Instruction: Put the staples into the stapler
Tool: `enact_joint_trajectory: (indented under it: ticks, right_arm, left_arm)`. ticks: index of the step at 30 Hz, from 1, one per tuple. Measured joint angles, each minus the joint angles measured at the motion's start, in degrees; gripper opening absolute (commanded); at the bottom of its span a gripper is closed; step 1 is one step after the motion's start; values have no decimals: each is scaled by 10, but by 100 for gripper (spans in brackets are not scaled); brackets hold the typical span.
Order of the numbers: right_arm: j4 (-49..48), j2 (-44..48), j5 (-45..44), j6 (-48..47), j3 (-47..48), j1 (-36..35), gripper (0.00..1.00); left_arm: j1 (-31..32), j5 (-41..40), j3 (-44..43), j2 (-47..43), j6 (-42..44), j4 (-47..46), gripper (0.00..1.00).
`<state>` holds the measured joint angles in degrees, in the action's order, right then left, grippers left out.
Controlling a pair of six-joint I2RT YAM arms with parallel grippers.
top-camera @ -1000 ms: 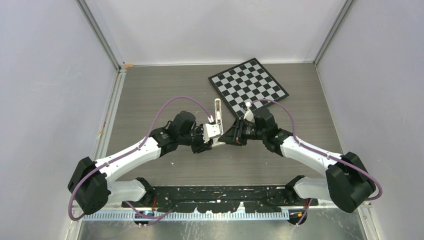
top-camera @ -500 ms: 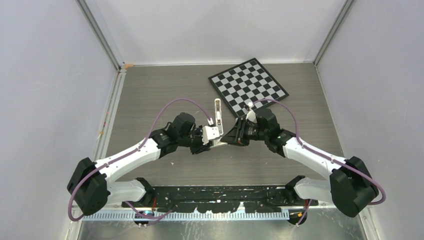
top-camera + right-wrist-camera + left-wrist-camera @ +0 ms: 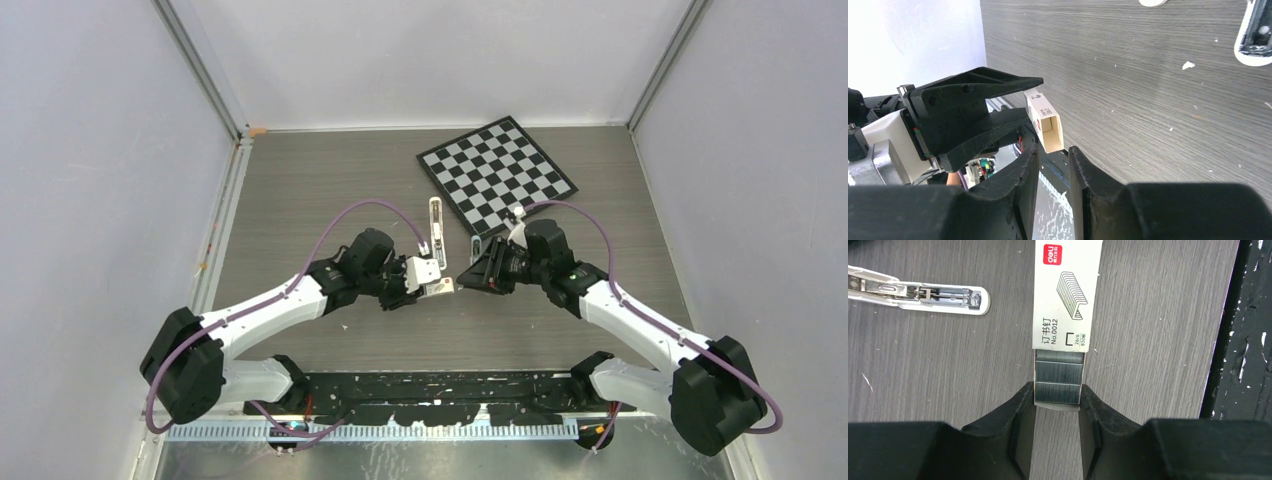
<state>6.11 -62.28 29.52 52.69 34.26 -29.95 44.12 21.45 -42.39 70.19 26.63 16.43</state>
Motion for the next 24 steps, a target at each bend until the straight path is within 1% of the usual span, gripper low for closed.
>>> enact_joint_trajectory:
  ticks: [5,6,7,15,20,24]
  right_arm:
    - [-13,3,7,2,-12,5,66]
    - [-14,2,9,1,-12,5,70]
    - [-18,0,12,-1,-12,5,71]
    - [-70,-55,42,4,-12,5,71]
    - [-94,-81,53,8,-11,4,59]
    - [-110,-104,61,13,-9,-3,54]
  left_arm:
    - [0,2,1,11,6,-2,32]
    - [0,4,1,12,6,-2,32]
    - [0,5,1,12,6,-3,32]
    - [0,24,1,13,6,-3,32]
    - [0,30,1,13,5,-4,32]
    - [0,32,1,13,4,-4,32]
